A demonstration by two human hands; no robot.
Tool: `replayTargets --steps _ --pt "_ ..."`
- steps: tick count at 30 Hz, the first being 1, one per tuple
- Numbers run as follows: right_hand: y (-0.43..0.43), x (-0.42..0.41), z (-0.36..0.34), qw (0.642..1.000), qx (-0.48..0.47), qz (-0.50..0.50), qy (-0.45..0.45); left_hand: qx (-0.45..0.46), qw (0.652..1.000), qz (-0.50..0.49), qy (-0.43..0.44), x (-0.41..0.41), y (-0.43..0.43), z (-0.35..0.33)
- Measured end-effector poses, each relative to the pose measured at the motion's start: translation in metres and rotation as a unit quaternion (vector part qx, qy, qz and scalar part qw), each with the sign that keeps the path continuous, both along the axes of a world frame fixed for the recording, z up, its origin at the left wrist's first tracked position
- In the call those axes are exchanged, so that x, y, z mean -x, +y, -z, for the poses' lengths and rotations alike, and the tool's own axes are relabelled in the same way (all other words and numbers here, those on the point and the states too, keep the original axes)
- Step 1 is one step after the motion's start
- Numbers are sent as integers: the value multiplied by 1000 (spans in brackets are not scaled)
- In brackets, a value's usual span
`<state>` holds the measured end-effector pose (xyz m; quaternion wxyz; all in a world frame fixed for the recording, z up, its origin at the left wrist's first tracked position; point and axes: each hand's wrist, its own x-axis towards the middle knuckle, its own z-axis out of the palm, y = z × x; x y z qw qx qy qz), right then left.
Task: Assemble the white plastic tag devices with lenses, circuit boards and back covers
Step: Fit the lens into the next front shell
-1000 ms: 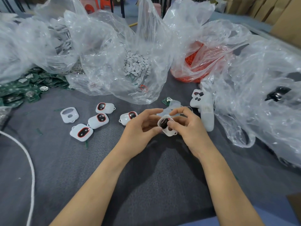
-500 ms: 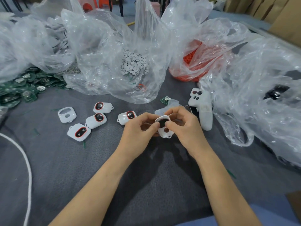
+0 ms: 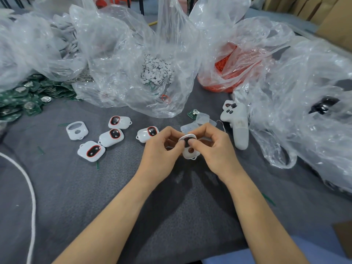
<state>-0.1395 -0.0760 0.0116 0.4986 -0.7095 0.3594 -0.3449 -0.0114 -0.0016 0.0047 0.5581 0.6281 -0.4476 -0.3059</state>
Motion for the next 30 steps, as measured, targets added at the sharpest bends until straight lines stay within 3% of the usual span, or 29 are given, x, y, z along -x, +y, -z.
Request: replayTargets --steps 13,30 --pt "0 -4 2 999 0 38 9 -6 999 -7 -51 3 0 0" --pt "9 -12 4 991 84 83 62 -12 988 -56 -146 6 -4 -1"
